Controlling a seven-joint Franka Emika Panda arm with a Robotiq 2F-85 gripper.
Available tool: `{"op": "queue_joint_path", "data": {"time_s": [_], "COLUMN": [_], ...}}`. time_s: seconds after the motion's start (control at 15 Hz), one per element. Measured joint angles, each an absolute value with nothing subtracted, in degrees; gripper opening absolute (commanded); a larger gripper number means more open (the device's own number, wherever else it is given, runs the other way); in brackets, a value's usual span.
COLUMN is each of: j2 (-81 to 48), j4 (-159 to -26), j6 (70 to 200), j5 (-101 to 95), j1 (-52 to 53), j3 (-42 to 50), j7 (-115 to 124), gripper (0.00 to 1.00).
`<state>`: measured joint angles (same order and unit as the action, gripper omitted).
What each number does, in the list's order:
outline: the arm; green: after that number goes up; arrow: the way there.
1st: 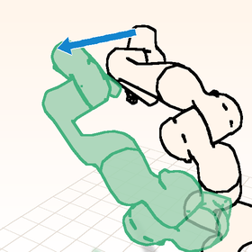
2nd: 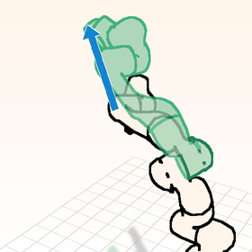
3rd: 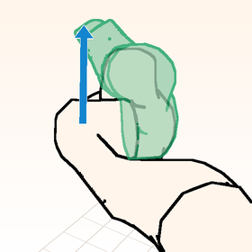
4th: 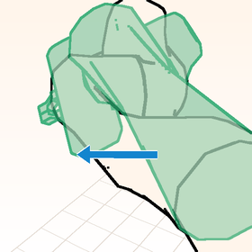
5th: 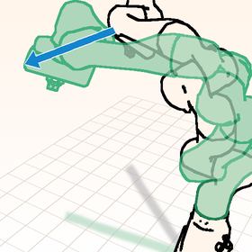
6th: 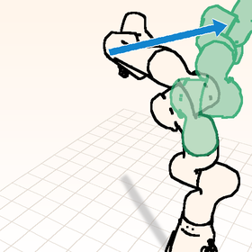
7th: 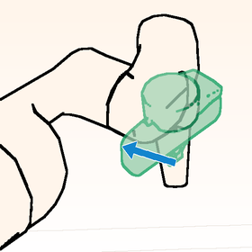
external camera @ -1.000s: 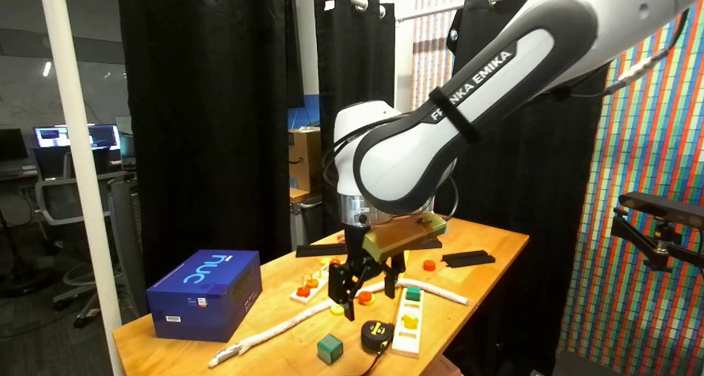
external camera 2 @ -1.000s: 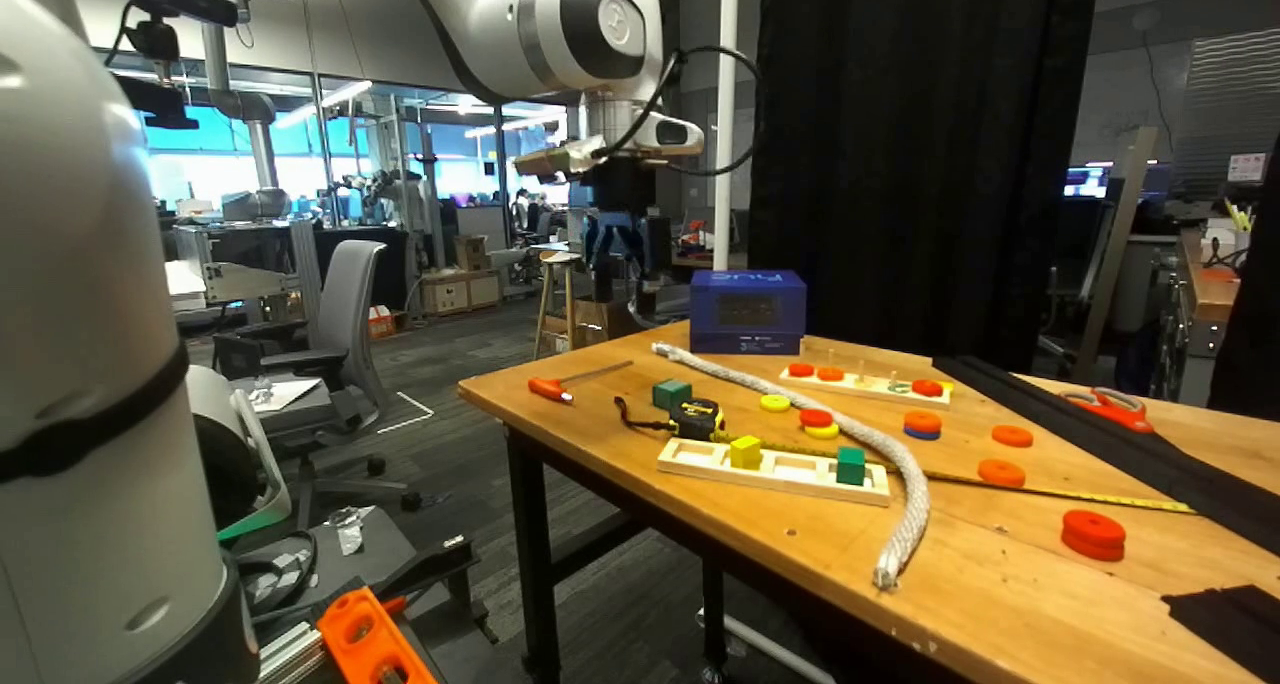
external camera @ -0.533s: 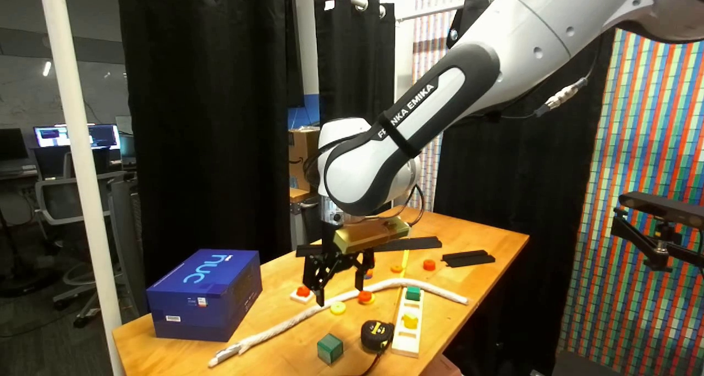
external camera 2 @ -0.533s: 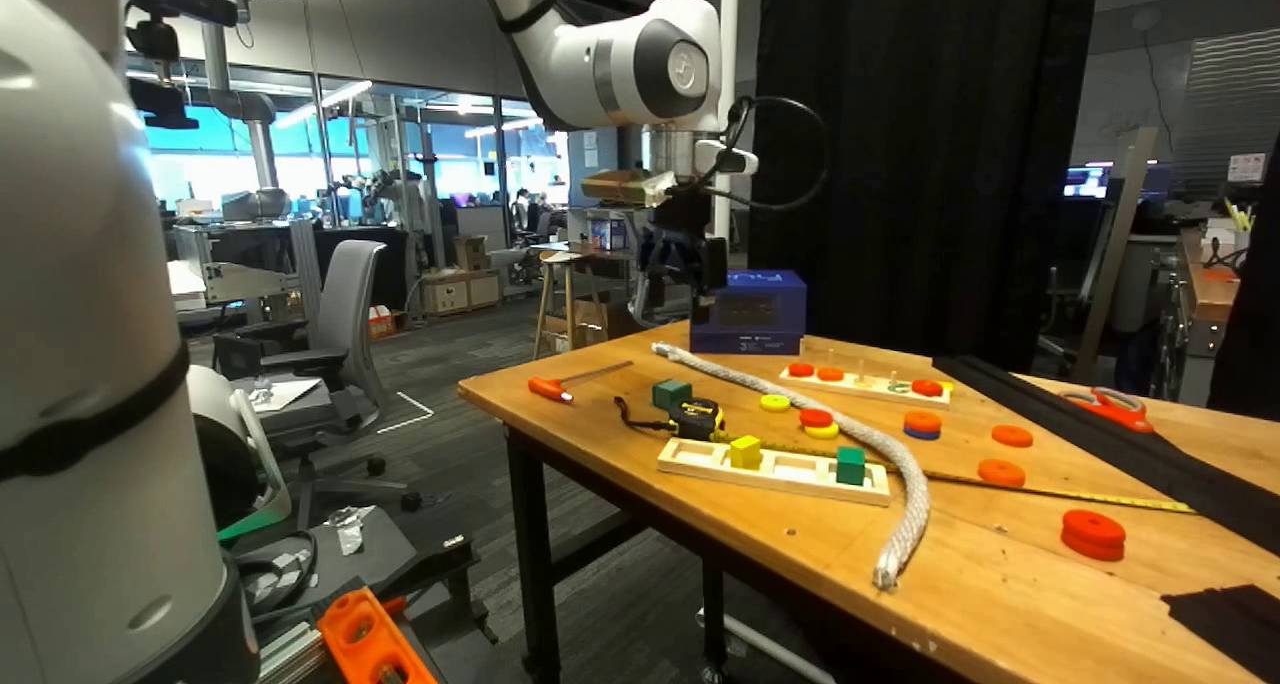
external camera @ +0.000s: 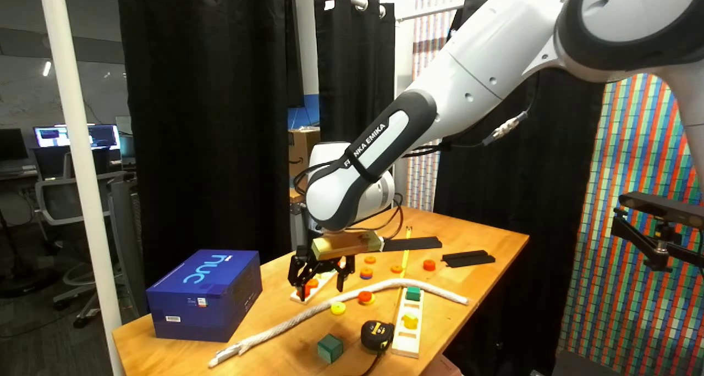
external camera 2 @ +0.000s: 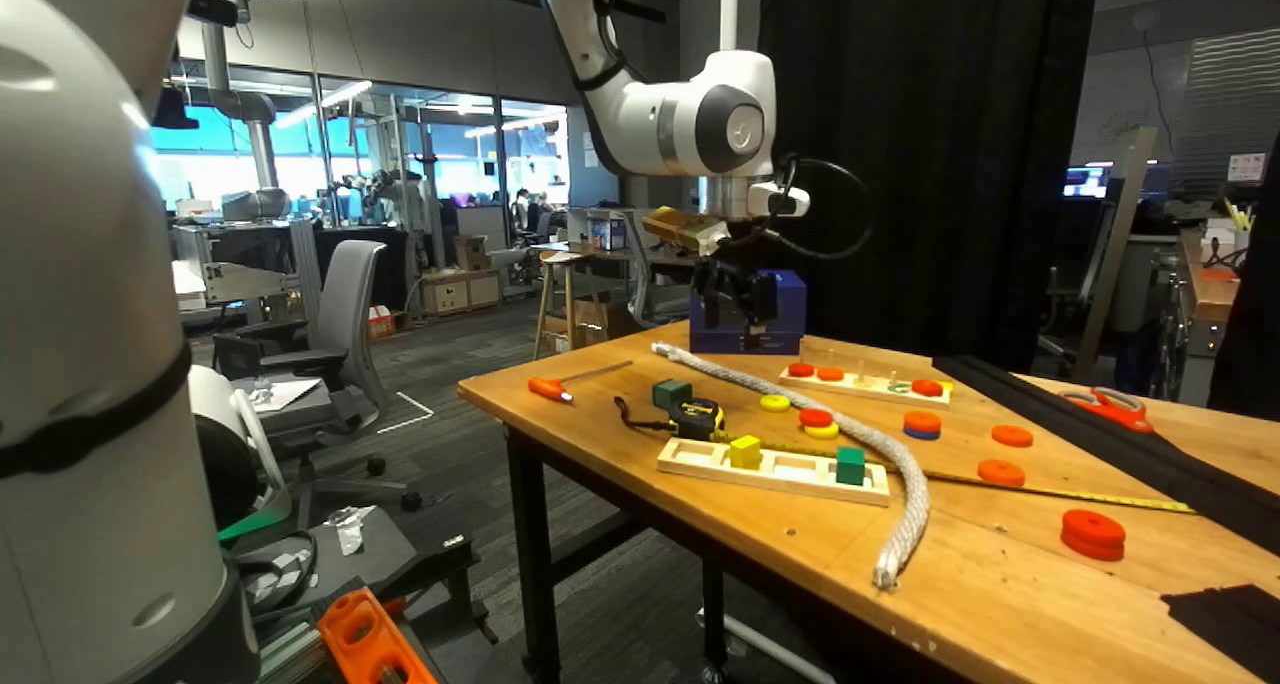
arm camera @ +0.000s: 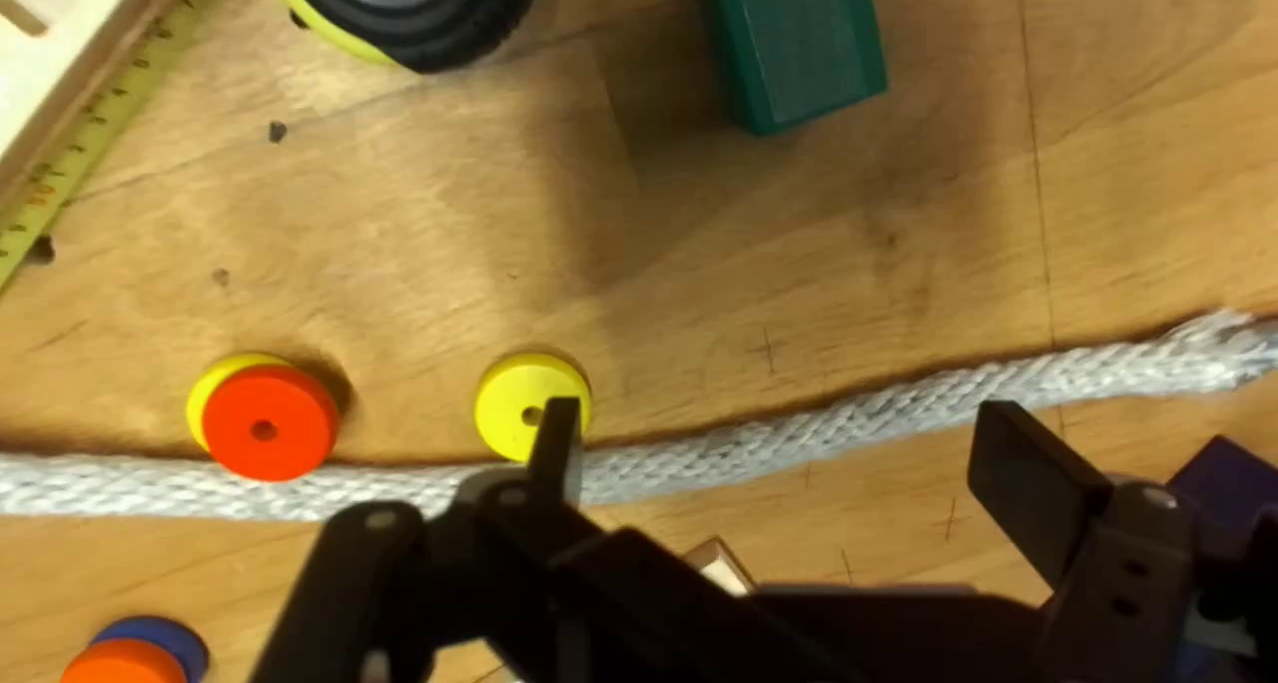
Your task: Remove the orange ring from the left side of the wooden stand
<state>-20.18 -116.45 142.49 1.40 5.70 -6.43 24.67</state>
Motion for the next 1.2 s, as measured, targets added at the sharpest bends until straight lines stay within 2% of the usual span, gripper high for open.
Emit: {"op": "queue_joint_path", "data": {"time_s": [0.6, 1.2], "j2": [-32.39, -38.58], "j4": [-102.48, -95.06], "j6": [143.29, 143.22], "j5": [1.39, 0.44], "j1": [10.94, 12.83], "j3": [-0.1, 4.8], "j7": [33.8, 37.86], "gripper": [1.0, 1.0]}}
